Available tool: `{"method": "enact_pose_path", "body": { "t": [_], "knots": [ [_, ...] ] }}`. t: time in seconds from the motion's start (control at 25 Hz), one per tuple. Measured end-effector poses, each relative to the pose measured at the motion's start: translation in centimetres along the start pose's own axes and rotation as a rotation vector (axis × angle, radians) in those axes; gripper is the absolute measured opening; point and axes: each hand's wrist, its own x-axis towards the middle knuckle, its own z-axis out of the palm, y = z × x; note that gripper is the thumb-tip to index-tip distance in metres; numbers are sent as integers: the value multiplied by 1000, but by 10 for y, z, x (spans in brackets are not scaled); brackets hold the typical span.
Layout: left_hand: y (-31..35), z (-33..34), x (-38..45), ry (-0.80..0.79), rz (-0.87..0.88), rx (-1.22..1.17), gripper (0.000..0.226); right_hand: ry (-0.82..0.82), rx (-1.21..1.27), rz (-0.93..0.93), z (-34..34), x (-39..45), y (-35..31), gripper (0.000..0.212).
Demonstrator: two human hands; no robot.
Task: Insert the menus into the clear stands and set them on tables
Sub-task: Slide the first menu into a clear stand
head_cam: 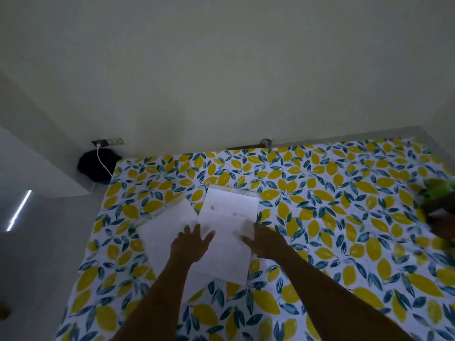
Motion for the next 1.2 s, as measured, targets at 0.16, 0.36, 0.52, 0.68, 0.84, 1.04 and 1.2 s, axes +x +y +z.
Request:
{"method": "enact_pose_path", "body": {
  "t": [0.16, 0.36, 0.52, 0.68, 0.84, 1.04, 1.2],
  "knots": [
    [6, 21, 12, -80, -84, -71, 80, 16, 16, 31, 12, 14, 12, 82],
    [10, 35, 16, 23, -129, -122, 80, 63, 210, 46, 32, 15, 10, 73],
    [8, 39, 7, -17, -160, -312, 74, 102, 398, 133, 38, 6, 22, 65],
    [12, 41, -20, -16, -105, -386, 60, 141, 508, 176, 29, -19, 41, 50],
    [2, 39, -55, 10, 24, -362, 42, 254, 331, 132, 24, -52, 62, 33],
    [-10, 43, -111, 20, 151, -510, 42, 249, 613, 194, 28, -113, 92, 20],
    [-11, 53, -150, 49, 321, -535, 41, 285, 717, 157, 24, -159, 99, 30]
  ]
}}
